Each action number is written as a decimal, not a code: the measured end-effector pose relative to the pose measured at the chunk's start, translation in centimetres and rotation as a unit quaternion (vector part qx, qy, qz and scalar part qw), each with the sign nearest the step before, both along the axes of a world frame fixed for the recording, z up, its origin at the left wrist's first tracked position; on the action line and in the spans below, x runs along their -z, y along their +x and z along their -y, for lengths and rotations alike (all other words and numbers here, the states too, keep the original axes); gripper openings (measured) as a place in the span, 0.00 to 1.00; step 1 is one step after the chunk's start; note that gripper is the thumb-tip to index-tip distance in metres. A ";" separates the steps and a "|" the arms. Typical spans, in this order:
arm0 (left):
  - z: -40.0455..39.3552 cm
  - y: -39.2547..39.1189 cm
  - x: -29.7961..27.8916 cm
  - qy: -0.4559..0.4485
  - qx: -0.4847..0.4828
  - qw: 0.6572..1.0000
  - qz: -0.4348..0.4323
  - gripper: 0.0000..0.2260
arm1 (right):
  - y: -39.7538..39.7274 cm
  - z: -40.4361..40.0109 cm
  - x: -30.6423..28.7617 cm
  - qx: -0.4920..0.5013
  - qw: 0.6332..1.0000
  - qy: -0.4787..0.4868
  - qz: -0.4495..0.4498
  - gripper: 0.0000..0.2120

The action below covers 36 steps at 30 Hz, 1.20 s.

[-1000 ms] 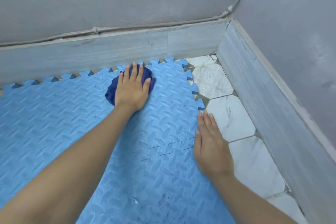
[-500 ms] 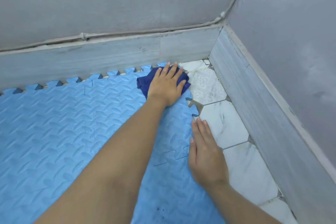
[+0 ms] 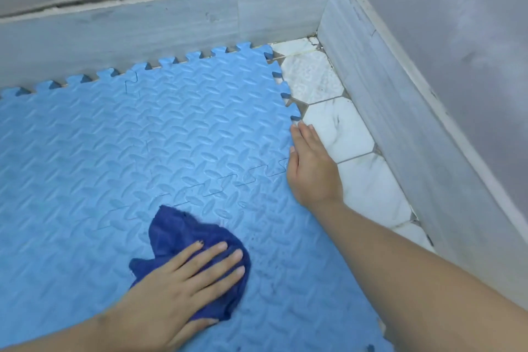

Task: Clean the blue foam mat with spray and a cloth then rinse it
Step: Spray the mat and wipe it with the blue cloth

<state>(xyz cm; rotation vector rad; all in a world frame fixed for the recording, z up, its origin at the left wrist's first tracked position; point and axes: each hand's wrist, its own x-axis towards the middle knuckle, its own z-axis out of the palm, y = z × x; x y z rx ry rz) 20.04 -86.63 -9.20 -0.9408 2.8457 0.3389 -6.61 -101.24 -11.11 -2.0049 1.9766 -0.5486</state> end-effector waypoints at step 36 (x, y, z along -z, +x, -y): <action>3.0 -11.1 0.1 -0.040 -0.060 0.995 -0.073 0.28 | -4.6 -20.2 -0.1 0.022 1.000 0.004 -0.010 0.30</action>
